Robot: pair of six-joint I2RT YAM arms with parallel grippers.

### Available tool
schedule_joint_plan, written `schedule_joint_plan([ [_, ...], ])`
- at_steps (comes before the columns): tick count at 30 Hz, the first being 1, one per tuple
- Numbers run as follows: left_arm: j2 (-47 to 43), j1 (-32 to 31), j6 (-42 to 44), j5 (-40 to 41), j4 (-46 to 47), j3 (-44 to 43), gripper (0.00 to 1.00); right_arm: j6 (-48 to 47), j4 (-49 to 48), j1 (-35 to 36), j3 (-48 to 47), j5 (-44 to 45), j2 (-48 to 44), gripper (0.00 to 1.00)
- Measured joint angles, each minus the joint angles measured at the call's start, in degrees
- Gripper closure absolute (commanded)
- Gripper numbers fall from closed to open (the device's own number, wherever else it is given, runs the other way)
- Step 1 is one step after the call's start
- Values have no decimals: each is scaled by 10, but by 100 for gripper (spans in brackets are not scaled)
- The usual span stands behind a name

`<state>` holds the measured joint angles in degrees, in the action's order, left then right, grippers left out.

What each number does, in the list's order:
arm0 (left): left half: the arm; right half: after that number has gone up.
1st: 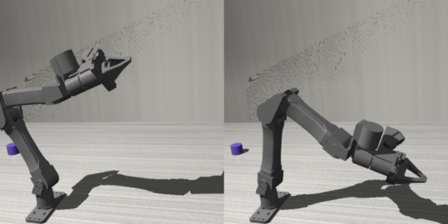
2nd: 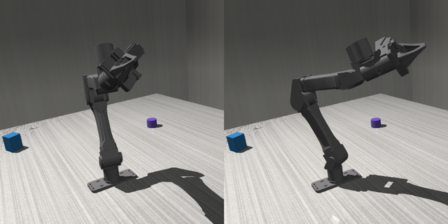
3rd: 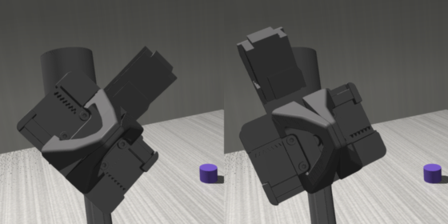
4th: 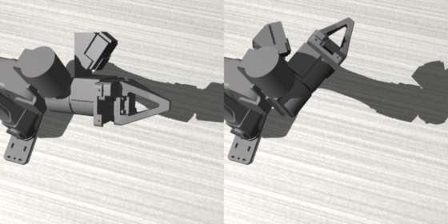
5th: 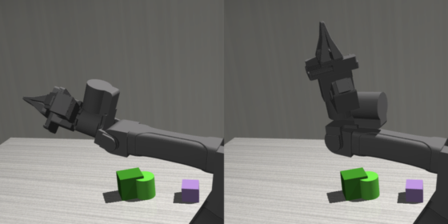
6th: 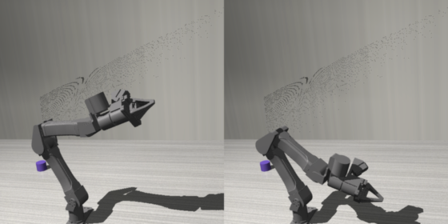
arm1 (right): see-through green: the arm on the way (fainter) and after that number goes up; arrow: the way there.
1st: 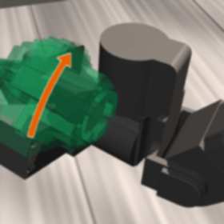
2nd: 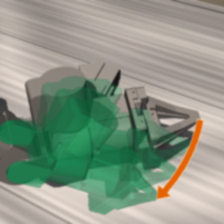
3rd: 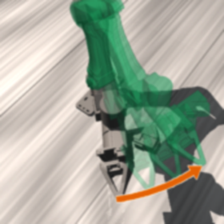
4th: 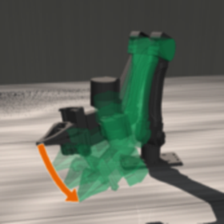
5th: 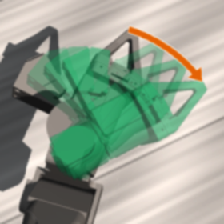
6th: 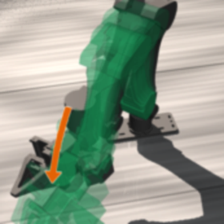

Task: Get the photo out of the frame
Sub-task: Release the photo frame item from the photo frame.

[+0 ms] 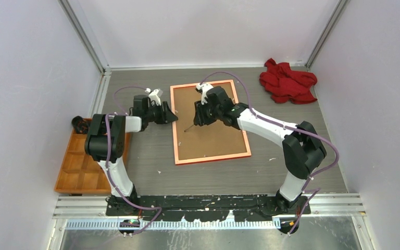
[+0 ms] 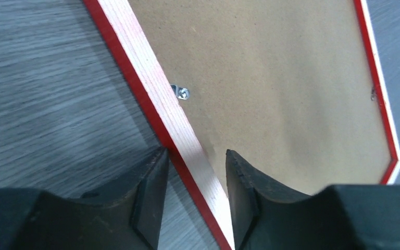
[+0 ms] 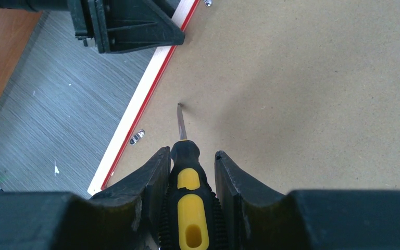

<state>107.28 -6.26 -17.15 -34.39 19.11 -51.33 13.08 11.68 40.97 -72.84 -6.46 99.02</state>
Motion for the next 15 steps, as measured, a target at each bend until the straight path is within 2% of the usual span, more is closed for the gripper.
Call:
schedule_joint_plan([
  [6, 0, 6, -11, -34, 18, 6, 40, 6, 0, -24, 0, -18, 0, 99],
  [15, 10, 13, -30, -49, 7, -10, 40, 7, 34, -60, -41, -5, 0, 99],
])
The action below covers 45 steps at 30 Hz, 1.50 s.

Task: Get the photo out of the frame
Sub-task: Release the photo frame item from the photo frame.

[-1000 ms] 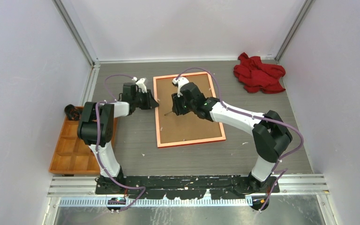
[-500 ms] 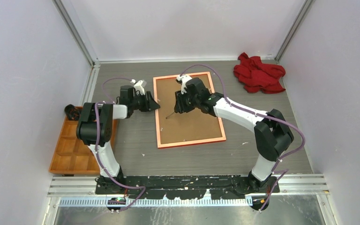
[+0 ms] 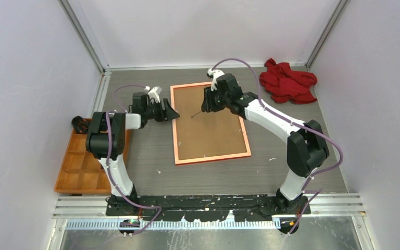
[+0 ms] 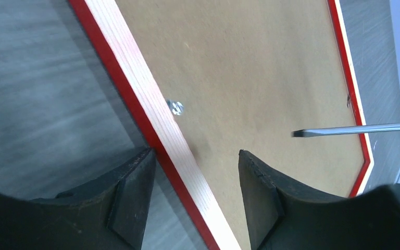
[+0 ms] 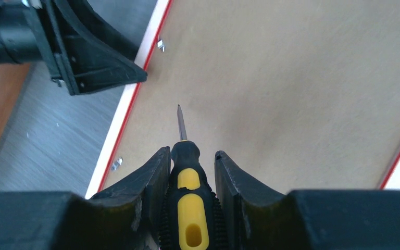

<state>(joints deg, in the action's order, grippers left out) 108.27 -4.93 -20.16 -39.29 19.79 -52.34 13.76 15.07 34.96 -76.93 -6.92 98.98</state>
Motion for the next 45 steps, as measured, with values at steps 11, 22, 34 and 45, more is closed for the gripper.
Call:
schedule_joint_plan([
  [11, 75, 32, -59, 38, -12, -132, 42, 17, 37, -7, -226, 32, 95, 99],
  [22, 136, 13, -56, 100, -88, -246, 44, 59, 94, -22, -219, 8, 150, 99],
  [34, 143, -29, -4, 183, -150, -270, 65, 105, 59, -58, -140, -44, 132, 99],
  [45, 87, -30, -19, 192, -123, -182, 69, 134, 30, -58, -127, -70, 131, 99],
])
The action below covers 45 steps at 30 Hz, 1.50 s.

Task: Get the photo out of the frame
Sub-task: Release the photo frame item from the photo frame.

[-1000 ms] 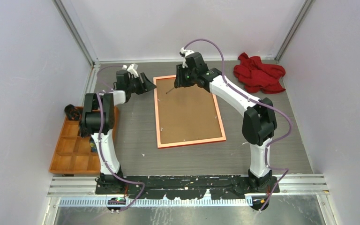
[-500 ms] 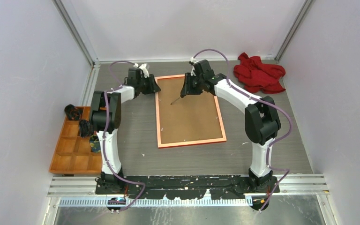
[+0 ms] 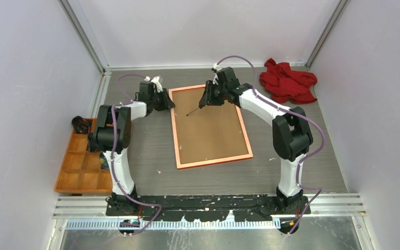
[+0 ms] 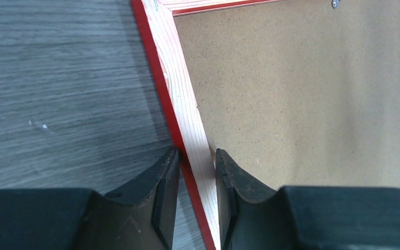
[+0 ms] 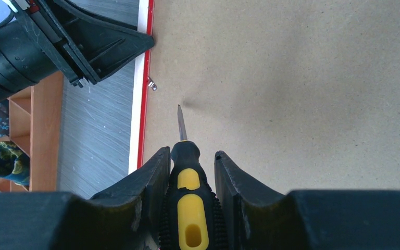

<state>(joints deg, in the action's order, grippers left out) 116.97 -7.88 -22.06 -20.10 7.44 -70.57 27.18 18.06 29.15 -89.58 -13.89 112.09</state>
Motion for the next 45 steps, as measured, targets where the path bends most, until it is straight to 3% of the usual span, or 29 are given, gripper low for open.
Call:
schedule_joint_plan([
  [27, -58, -12, 49, -41, 72, 109, 76, 14, -31, 28, 15, -54, 0, 99],
  [45, -61, -29, 72, -41, 71, 111, 77, -8, -31, 30, 15, -47, 0, 99],
])
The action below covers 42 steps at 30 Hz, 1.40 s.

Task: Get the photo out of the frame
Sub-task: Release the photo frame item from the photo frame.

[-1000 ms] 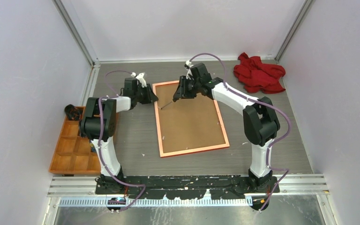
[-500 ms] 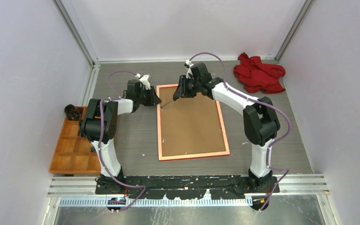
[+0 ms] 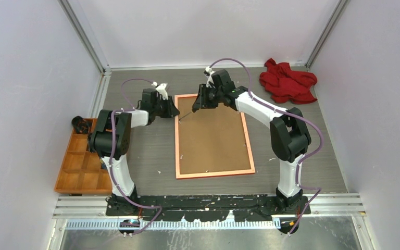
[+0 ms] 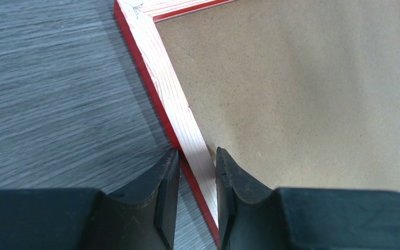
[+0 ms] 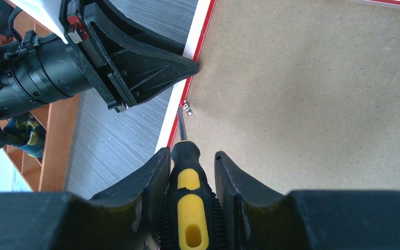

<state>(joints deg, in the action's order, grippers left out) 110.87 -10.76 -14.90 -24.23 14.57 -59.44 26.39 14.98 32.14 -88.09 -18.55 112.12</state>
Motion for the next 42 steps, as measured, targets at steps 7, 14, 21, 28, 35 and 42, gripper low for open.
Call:
schedule_joint_plan([
  [7, -1, 0, 2, 0, 0, 0, 77, -8, 0, 4, 0, 0, 3, 99],
  [14, -2, 0, 3, 1, 0, 2, 77, -20, 6, 17, 0, 2, 14, 99],
  [21, -3, 0, 3, 2, 0, 2, 78, -24, 5, 18, 0, 5, 14, 99],
  [28, -3, 0, 4, 2, 0, 2, 78, -23, 1, 21, 0, 17, 14, 99],
  [35, -3, 0, 4, 2, 0, 2, 78, -23, -5, 23, 0, 26, 14, 99],
  [42, -3, 0, 4, 2, 2, 3, 79, -22, -12, 24, 0, 35, 14, 99],
])
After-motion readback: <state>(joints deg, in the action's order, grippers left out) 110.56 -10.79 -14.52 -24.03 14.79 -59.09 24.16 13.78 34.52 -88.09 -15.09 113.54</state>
